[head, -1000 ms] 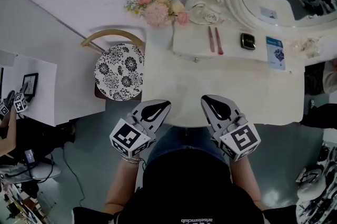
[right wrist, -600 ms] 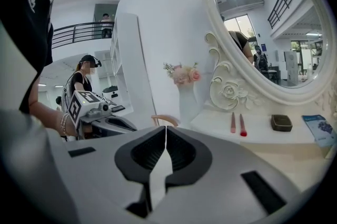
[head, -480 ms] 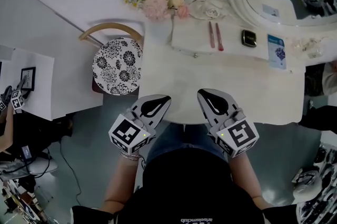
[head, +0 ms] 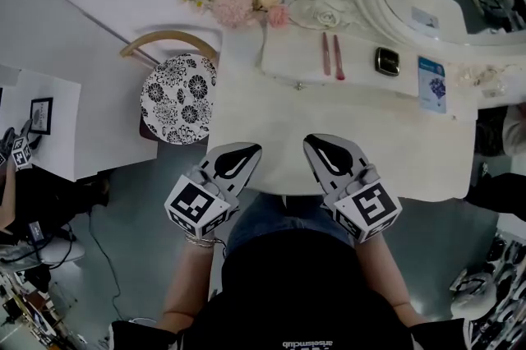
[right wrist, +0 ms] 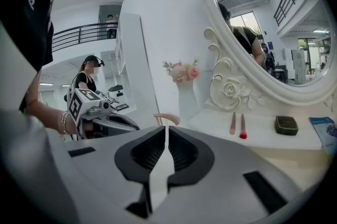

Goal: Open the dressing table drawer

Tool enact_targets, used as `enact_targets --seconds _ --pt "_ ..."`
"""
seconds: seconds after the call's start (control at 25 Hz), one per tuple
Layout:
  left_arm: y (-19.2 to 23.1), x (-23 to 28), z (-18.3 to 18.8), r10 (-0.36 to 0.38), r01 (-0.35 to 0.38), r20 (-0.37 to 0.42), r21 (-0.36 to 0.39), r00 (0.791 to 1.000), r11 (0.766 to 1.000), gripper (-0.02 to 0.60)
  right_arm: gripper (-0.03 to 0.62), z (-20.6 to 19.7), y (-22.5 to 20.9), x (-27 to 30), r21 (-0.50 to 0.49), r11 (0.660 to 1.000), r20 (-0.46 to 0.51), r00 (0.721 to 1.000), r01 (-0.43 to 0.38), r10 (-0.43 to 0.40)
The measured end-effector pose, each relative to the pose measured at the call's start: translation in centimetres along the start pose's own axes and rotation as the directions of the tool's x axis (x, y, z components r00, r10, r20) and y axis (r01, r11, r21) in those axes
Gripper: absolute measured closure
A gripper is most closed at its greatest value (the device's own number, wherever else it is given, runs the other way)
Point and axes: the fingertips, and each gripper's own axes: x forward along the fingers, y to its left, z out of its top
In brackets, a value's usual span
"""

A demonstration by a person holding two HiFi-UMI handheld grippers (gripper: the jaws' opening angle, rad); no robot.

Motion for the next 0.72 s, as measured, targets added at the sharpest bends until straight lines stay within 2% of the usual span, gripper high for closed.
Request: enact_targets --seconds 0.32,0.72 --pt "0.3 1.9 0.6 0.017 -0.017 -0.005 0.01 1.0 1.0 0.566 0.572 0.0 -2.4 -0.4 -0.003 1.0 -0.002 1.0 0.02 -0.02" --pt "1.7 2.6 0.5 0.059 -0.059 -0.013 -0.03 0.998 0.998 0.566 0.572 0.1 -3.5 0.3 -0.02 1.0 0.005 1.0 0.013 -0.013"
